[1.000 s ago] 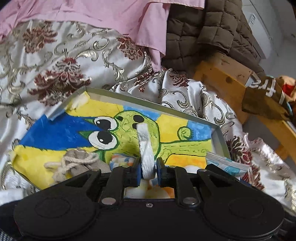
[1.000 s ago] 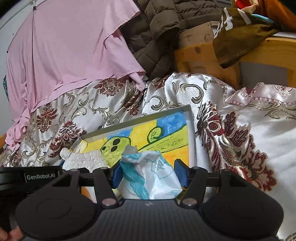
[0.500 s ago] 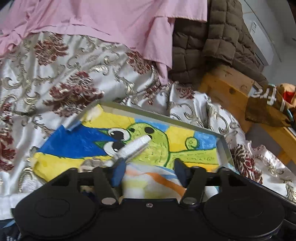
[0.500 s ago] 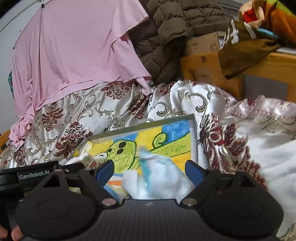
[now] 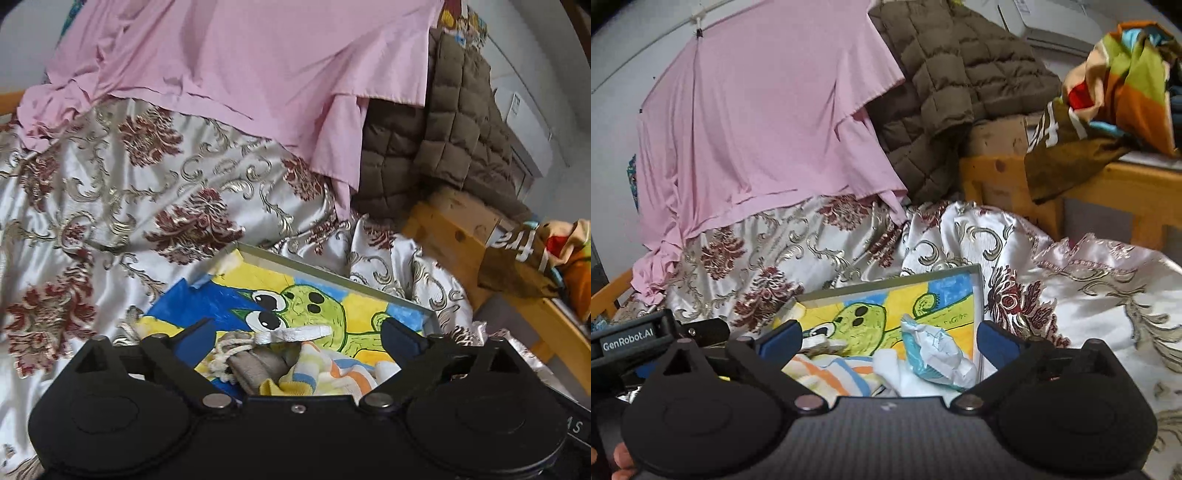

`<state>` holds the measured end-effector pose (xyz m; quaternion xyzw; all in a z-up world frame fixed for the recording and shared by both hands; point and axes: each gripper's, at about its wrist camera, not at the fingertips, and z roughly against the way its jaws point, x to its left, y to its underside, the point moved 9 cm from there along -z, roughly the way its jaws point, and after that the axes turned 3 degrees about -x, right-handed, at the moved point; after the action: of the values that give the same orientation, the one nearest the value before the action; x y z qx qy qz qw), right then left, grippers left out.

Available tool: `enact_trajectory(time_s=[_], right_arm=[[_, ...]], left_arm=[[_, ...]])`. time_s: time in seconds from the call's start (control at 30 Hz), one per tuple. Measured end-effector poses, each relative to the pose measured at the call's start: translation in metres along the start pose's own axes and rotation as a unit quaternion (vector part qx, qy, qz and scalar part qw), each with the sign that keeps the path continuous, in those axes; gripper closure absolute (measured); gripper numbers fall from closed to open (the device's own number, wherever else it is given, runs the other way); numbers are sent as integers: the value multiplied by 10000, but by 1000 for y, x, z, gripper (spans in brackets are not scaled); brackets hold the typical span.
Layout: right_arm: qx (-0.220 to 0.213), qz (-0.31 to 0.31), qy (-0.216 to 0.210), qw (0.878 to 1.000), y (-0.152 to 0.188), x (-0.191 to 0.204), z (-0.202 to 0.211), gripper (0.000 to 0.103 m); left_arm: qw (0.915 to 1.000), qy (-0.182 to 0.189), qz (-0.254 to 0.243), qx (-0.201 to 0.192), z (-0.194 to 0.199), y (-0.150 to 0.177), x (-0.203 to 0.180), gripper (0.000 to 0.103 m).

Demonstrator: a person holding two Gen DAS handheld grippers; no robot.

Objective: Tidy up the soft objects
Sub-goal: 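Open both tools to drop the packet and plastic bag onto the tray, then move both open tools back over the pile of items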

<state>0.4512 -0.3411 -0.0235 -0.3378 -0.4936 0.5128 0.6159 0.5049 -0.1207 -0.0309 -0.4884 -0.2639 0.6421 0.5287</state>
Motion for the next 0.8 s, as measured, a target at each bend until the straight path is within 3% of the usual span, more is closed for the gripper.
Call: enact_trajectory(time_s=[0.17,0.8], right_arm=[[-63,20,-4,10000,3,11,29,0],[-418,320,100,9986,30,41,130,0]], left_arm=[[10000,24,55,-73,35,-1,5,1],[9991,78,-180,-378,147,23,21,1]])
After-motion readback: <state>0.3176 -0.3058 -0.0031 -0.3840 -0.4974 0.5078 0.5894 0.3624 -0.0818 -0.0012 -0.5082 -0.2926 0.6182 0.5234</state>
